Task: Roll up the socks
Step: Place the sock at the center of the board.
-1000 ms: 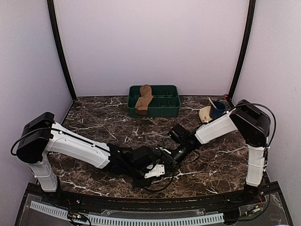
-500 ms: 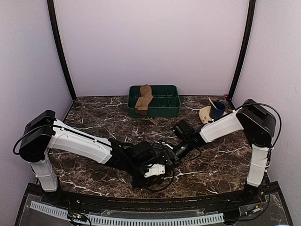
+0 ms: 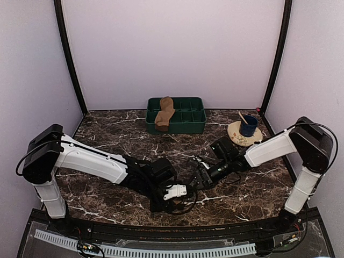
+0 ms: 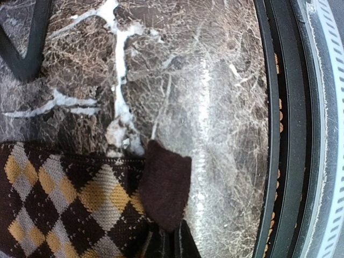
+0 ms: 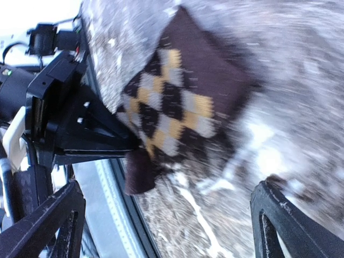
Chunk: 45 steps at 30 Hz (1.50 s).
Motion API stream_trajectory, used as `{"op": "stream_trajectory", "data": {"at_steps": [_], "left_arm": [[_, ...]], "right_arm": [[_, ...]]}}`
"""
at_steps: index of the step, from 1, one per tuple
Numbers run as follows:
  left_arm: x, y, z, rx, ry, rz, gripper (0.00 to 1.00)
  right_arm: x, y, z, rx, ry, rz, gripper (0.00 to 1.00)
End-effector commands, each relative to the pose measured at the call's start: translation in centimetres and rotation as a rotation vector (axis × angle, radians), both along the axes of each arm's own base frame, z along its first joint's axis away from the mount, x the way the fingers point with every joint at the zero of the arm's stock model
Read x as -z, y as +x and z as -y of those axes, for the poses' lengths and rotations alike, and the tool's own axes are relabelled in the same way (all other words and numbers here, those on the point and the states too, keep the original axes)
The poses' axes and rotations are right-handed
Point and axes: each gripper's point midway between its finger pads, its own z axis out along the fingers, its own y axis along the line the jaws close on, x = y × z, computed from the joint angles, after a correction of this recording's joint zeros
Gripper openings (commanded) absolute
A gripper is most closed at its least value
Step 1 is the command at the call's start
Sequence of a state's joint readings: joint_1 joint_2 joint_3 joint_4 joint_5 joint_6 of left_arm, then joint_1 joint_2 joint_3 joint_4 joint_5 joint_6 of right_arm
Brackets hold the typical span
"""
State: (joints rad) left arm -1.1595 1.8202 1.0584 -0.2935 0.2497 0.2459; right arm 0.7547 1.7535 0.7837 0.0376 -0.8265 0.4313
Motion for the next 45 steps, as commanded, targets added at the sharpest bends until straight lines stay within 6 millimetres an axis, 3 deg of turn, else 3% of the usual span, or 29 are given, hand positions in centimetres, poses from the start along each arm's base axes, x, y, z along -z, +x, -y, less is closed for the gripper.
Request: {"op": "stream_trajectory", "data": {"at_steps": [1,7,10,13,15,16,19,21,29,32,39,45], "left_arm": [[2.0,-0.5,-3.4,-0.048,0.134,-0.057,0.0],[1.9,-0.6,-3.8,-0.068,0.126,-0.1,0.0],[1.7,-0.6,-3.8,-0.078,0.118,-0.123,0.0],[1.6,-0.7,-3.9,-0.084,0.114,-0.165,0.0],[1.4,-0.6,-4.0,-0.089,0.117,-0.192,0.0],[1.3,-0.6,-4.0,-0.092,0.116,-0.21,0.0],[1.1,-0.2,-4.2,-0.105,0.12,-0.272,0.0],[0.9,0.0,-4.4,-0.116,0.124,-0.319,0.0],[0.6,0.6,-4.9,-0.163,0.131,-0.49,0.0],[0.6,0.7,-4.9,-0.176,0.136,-0.534,0.0],[1.0,1.1,-5.3,-0.195,0.152,-0.56,0.0],[1.3,1.6,-5.5,-0.203,0.16,-0.534,0.0]], "right_arm": [[2.7,2.7,3.2,0.195,-0.13,0.051,1.0],[2.3,4.1,4.7,0.289,-0.105,0.113,0.98],[2.6,4.6,5.3,0.318,-0.127,0.15,0.89],[2.9,5.0,6.2,0.345,-0.159,0.2,0.6],[3.2,5.1,6.8,0.367,-0.176,0.226,0.26],[3.0,5.1,7.1,0.376,-0.175,0.245,0.16],[1.8,4.9,7.5,0.392,-0.17,0.332,0.04],[1.2,4.5,7.7,0.391,-0.183,0.407,0.0],[-2.4,2.6,7.4,0.355,-0.237,0.737,0.0],[-3.7,1.0,6.1,0.292,-0.256,0.862,0.0],[-4.6,-1.7,2.1,0.155,-0.373,1.062,0.0],[-3.4,-2.4,-1.2,0.071,-0.442,1.001,0.0]]}}
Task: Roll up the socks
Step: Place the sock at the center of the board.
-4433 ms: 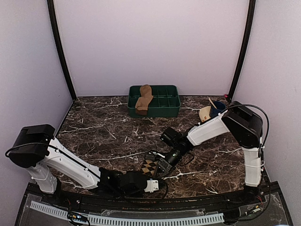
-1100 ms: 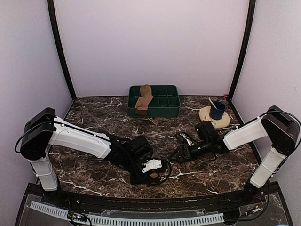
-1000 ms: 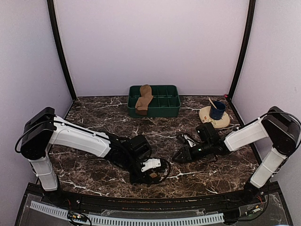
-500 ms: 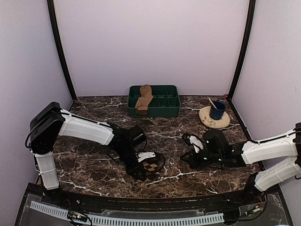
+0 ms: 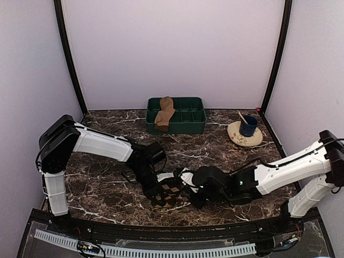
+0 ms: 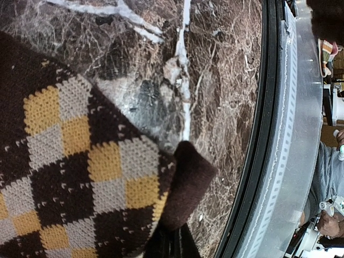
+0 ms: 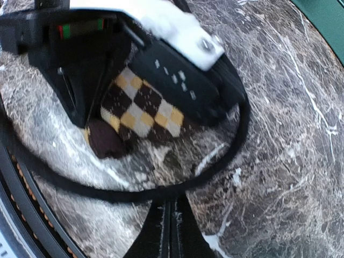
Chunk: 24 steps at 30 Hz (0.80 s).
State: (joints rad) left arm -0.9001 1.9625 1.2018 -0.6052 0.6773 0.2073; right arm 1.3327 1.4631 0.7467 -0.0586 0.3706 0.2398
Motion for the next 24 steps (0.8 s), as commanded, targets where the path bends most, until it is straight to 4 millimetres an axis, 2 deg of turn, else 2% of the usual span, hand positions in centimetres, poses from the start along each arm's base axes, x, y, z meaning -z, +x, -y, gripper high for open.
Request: {"op": "stream_trajectory", "data": {"at_steps": [1,6,8,12,19,22,24], "left_arm": [[1.5,-0.2,-2.1,0.0,0.104,-0.009,0.0],[1.4,0.0,-2.1,-0.002,0.102,0.001,0.0],[1.6,0.0,-2.2,-0.002,0.104,0.004,0.0],[1.7,0.2,-2.2,-0.007,0.106,-0.003,0.0],[1.8,0.6,-2.1,-0.015,0.114,-0.033,0.0],[1.7,0.7,-2.1,-0.021,0.111,-0.047,0.0],[1.8,0.7,-2.1,-0.027,0.11,-0.053,0.0]], "right_arm": [[0.4,0.7,-0.1,0.032,-0.067,0.027,0.0],[-2.6,1.2,0.0,0.03,0.046,0.097,0.0],[-3.0,1.4,0.2,0.043,0.052,0.092,0.0],[-2.5,1.3,0.5,0.045,0.045,0.071,0.0],[-1.2,-0.2,1.2,-0.011,0.028,0.03,0.0],[-1.7,-1.1,0.5,-0.065,0.033,0.034,0.0],[-2.1,-2.5,-0.5,-0.143,0.046,0.043,0.0]]}}
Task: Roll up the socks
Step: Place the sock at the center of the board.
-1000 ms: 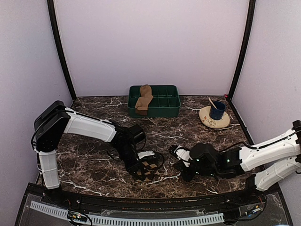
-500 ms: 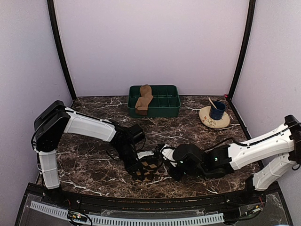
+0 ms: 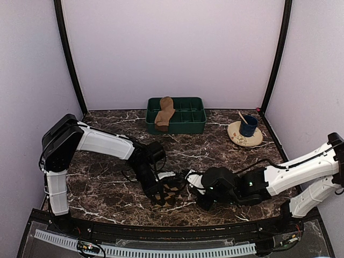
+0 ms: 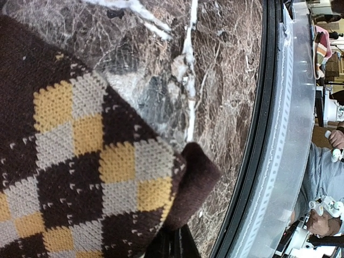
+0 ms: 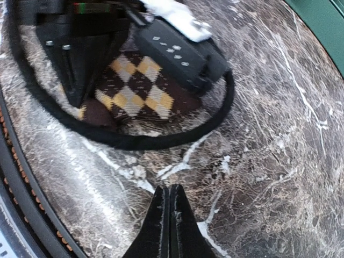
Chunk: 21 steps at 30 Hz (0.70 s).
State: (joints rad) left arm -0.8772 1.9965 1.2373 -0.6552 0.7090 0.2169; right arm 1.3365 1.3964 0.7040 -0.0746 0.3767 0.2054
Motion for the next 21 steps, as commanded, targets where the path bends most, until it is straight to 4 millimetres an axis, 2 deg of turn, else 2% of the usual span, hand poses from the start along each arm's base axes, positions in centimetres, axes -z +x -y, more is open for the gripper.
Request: {"op": "stream_trajectory", "data": {"at_steps": [1,7,9,11,12,15,21], "left_arm": [[1.8,0.4,-1.9,-0.014,0.096,-0.005,0.0],[1.9,0.8,-1.9,-0.028,0.085,-0.021,0.0],[1.9,0.9,-1.9,-0.03,0.079,-0.027,0.0],[1.9,0.9,-1.9,-0.031,0.074,-0.037,0.0],[2.0,0.8,-1.9,-0.031,0.075,-0.043,0.0],[2.1,0.7,-1.9,-0.03,0.07,-0.061,0.0],[2.2,0.6,-1.8,-0.028,0.066,-0.091,0.0]], "right_arm": [[-1.8,-2.6,-2.3,-0.142,0.055,0.024,0.0],[-0.1,-5.3,-4.9,-0.268,-0.036,0.024,0.0],[0.6,-5.9,-5.8,-0.292,-0.065,0.03,0.04],[0.5,-6.2,-6.7,-0.32,-0.07,0.039,0.09],[1.4,-6.4,-7.0,-0.335,-0.098,0.035,0.11],[2.0,-6.7,-7.9,-0.371,-0.135,0.042,0.15],[3.0,-6.1,-8.5,-0.403,-0.206,0.097,0.23]]}}
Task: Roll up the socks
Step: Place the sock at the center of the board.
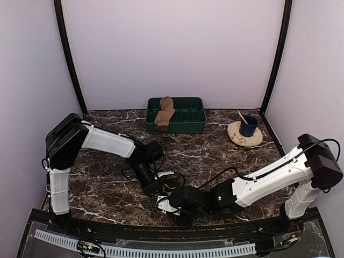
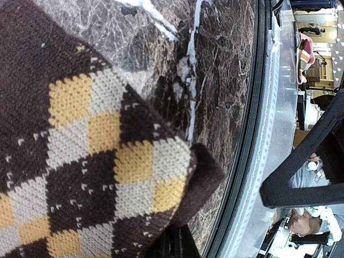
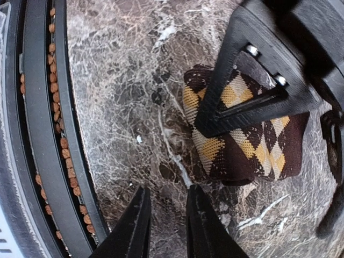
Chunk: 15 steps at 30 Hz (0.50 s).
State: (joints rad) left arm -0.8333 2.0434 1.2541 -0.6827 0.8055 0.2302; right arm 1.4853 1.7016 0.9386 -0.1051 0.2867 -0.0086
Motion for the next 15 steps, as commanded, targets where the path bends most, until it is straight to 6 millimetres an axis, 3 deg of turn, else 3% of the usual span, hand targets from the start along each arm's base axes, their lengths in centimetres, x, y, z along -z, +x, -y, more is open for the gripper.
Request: {"op": "stream_trajectory", "data": {"at_steps": [1,15], "left_arm": [[2.2,0.3,-1.6,0.01,0.093,0.011,0.0],[2.1,0.0,-1.6,0.007,0.083,-0.024,0.0]], "right_arm": [[-0.1,0.2,-1.0,-0.051,-0.033,0.069,0.25],[1.5,2.9,-1.1,-0.073,-0.109,0.167,0.28]]}}
